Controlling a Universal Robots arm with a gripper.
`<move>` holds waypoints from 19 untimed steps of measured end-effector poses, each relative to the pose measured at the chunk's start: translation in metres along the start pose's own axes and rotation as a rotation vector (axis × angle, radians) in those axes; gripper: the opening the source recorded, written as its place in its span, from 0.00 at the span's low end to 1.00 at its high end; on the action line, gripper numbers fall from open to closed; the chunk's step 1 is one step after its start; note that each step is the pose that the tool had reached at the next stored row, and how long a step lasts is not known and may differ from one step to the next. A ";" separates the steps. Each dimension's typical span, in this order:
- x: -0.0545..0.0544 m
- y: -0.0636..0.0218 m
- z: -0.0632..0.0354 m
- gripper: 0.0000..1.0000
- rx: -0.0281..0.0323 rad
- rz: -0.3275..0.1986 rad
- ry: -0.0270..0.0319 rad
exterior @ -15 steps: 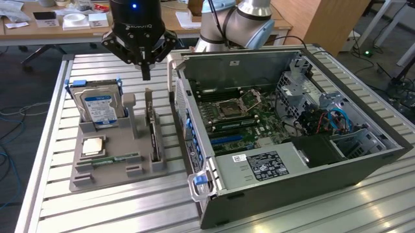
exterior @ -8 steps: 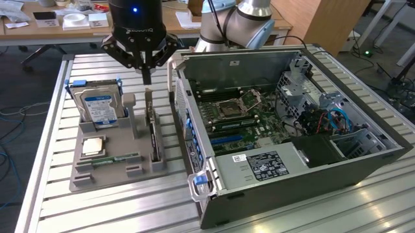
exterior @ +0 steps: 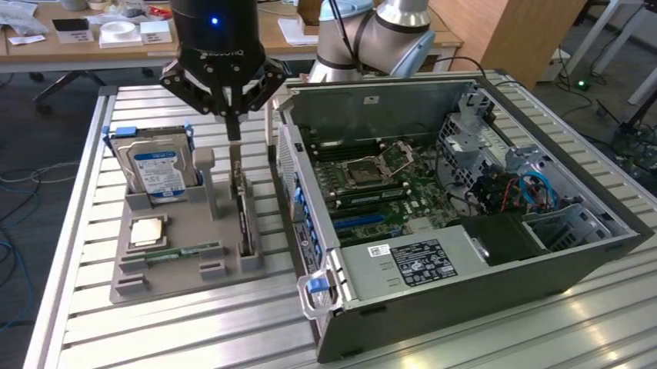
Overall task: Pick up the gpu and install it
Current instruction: 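Reach for the gpu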
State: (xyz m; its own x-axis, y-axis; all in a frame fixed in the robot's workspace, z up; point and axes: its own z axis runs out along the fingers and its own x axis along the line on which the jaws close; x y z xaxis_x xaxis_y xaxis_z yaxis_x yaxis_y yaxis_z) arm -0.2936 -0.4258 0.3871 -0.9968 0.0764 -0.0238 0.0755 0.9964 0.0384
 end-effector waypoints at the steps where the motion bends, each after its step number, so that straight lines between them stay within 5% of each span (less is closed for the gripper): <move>1: 0.000 -0.0013 0.0000 0.11 0.0006 0.000 0.0000; 19: -0.001 -0.0112 0.0000 0.11 0.0031 0.000 -0.0002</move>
State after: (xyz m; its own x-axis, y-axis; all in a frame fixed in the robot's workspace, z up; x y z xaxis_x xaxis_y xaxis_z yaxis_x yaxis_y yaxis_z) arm -0.2939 -0.4369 0.3867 -0.9968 0.0764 -0.0240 0.0756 0.9965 0.0352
